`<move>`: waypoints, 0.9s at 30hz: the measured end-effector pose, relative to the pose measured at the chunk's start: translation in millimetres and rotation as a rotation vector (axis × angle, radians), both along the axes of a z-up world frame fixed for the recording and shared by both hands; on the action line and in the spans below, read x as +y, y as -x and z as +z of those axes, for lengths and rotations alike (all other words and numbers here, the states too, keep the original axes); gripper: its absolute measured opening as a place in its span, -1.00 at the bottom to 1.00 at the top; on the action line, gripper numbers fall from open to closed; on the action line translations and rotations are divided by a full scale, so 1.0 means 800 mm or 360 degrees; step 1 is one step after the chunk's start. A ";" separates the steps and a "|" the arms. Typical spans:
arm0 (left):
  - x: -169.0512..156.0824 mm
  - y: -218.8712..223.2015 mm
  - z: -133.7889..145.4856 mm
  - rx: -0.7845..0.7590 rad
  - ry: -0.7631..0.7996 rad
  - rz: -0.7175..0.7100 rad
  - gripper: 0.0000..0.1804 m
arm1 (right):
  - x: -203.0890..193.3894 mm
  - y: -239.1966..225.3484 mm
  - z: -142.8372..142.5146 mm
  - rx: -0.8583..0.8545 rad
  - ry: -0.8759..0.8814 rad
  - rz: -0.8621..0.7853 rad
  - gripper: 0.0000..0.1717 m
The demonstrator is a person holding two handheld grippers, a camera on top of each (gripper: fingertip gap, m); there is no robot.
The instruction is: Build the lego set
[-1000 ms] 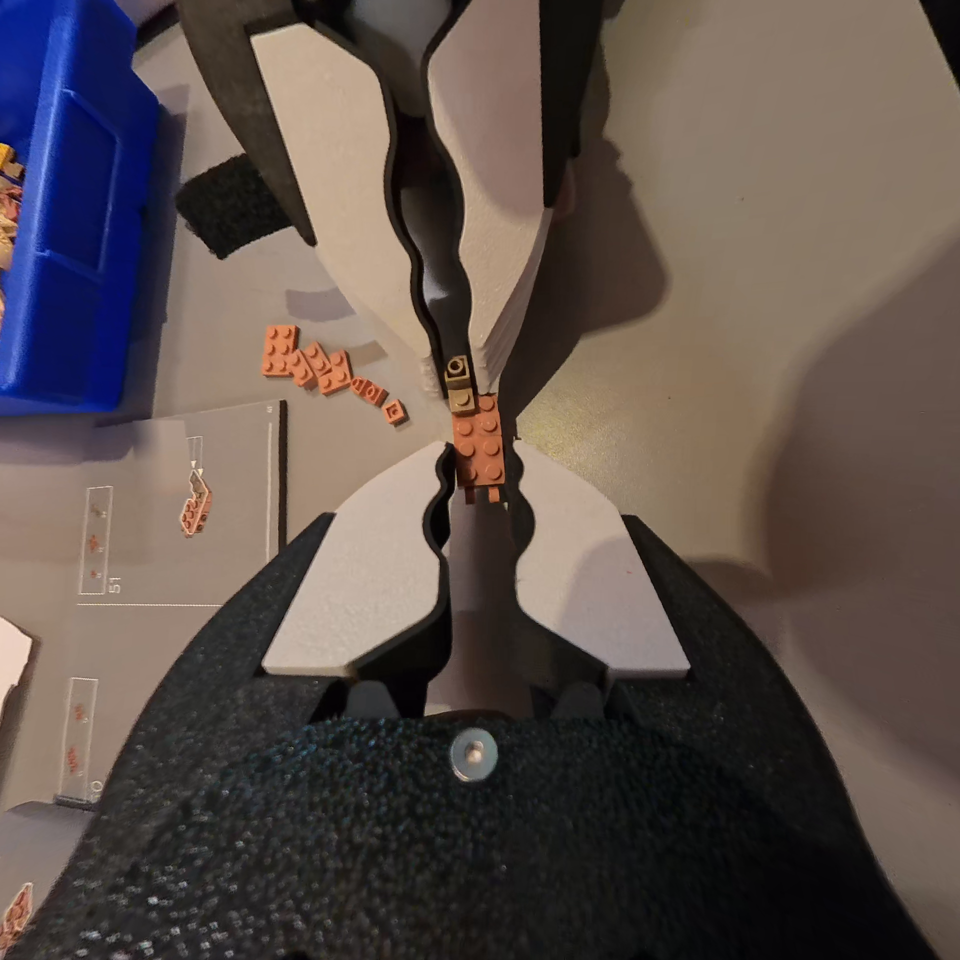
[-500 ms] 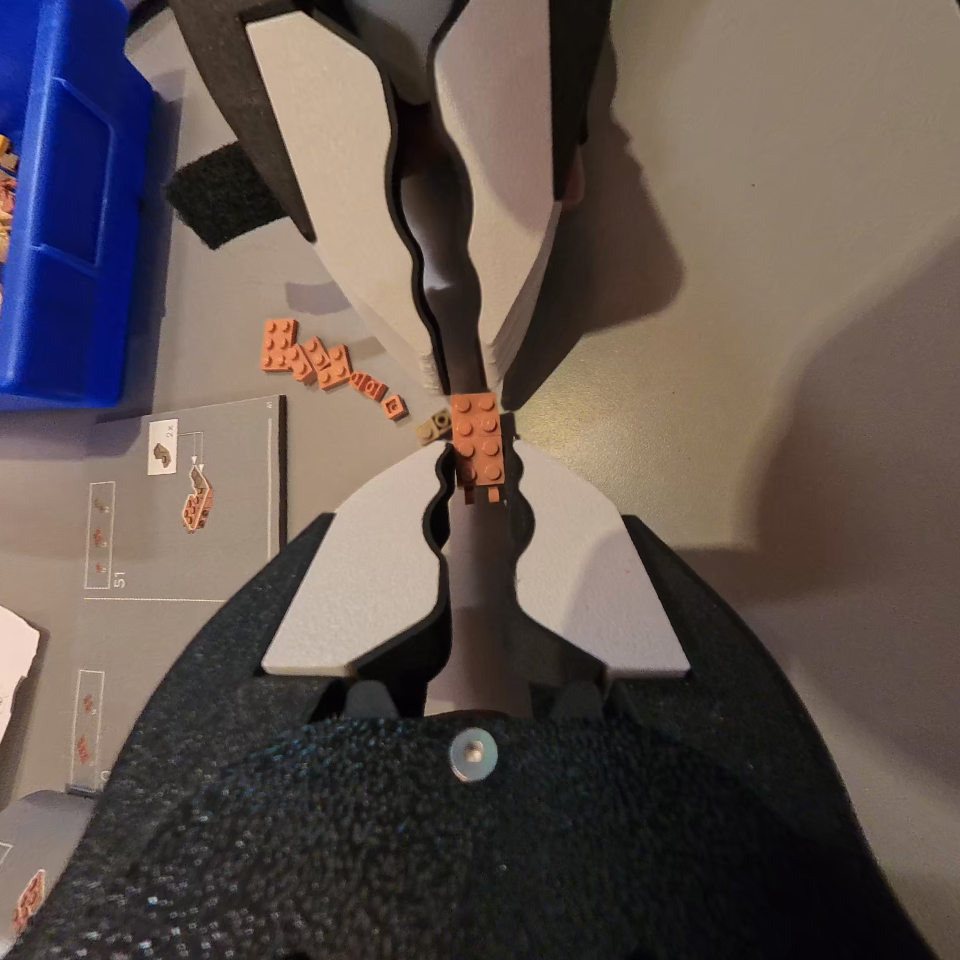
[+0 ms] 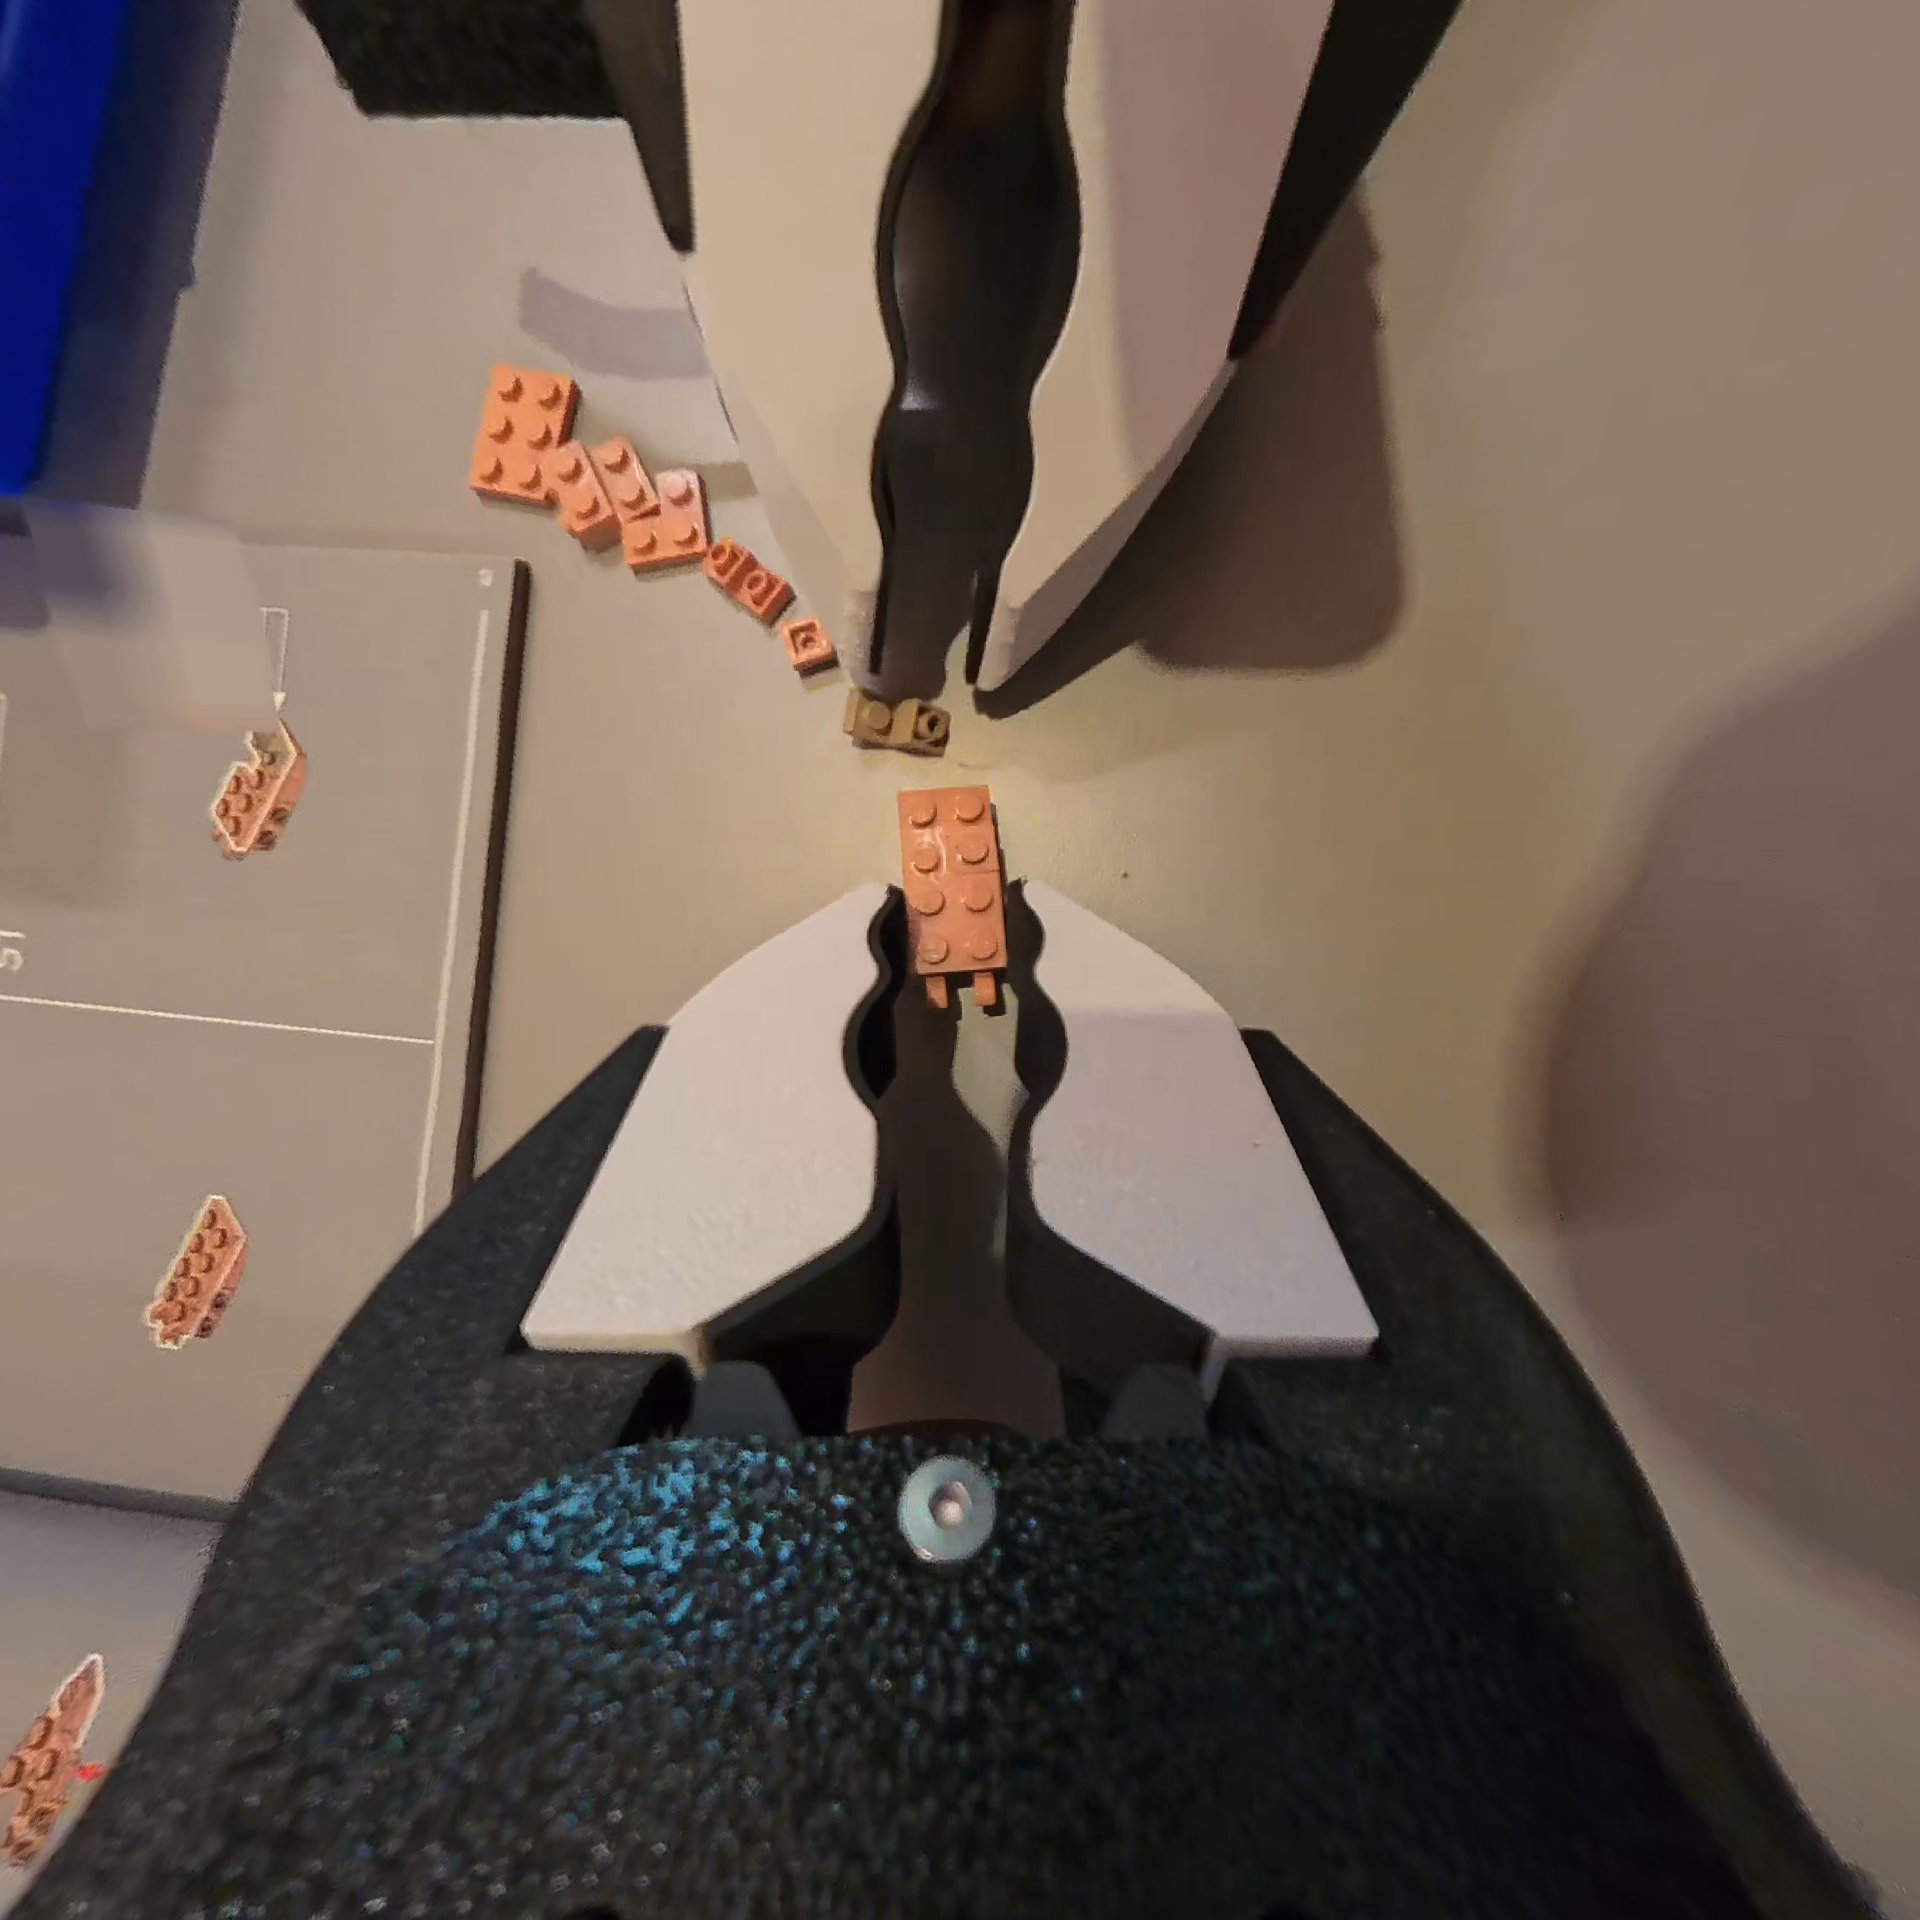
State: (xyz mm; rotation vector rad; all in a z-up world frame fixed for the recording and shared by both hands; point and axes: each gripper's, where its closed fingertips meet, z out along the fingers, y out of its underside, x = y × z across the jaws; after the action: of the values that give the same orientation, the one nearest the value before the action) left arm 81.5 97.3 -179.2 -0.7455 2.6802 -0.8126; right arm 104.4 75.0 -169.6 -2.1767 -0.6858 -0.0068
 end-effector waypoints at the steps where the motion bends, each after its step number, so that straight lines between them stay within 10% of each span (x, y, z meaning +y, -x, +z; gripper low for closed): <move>1: 0.001 0.000 0.000 0.0009 0.0008 0.0015 -0.80 | 0.001 0.001 0.000 0.0008 0.0009 -0.0002 -0.83; 27: 0.004 -0.006 0.020 -0.0020 0.0164 0.0101 -0.76 | 0.014 0.002 -0.007 0.0078 0.0164 -0.0006 -0.91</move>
State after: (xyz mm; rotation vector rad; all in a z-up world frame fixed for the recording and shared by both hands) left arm 86.7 100.7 -163.2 -0.8413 2.6058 -0.9416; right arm 103.1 85.9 -175.4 -2.2691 -0.6675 0.0814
